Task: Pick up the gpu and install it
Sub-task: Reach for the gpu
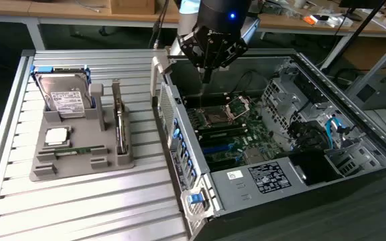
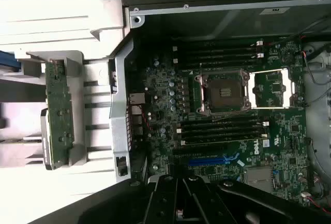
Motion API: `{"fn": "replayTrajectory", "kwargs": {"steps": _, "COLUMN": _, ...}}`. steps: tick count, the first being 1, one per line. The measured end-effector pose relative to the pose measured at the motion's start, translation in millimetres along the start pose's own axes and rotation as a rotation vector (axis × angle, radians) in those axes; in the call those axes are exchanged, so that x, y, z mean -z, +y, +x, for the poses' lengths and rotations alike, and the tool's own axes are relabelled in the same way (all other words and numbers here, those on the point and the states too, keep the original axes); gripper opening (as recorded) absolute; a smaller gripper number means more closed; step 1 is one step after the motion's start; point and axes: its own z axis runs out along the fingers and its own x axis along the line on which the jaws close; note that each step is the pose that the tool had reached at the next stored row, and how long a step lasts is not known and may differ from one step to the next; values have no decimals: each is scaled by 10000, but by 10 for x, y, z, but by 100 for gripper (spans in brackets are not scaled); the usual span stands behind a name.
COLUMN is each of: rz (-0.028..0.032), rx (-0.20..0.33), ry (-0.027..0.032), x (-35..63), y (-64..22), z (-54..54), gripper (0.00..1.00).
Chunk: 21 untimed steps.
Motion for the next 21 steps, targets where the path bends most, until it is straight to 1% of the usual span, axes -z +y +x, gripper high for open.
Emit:
{"fn": "replayTrajectory", "kwargs": {"steps": 11, "rz": 0, "rx": 0, "ry": 0, "x": 2, "y": -6, "z": 79, "gripper": 11}}
{"fn": "replayTrajectory", "kwargs": {"steps": 21, "rz": 0, "rx": -1, "ry": 0, "x": 3, "y": -9, "z": 124, "gripper": 11}}
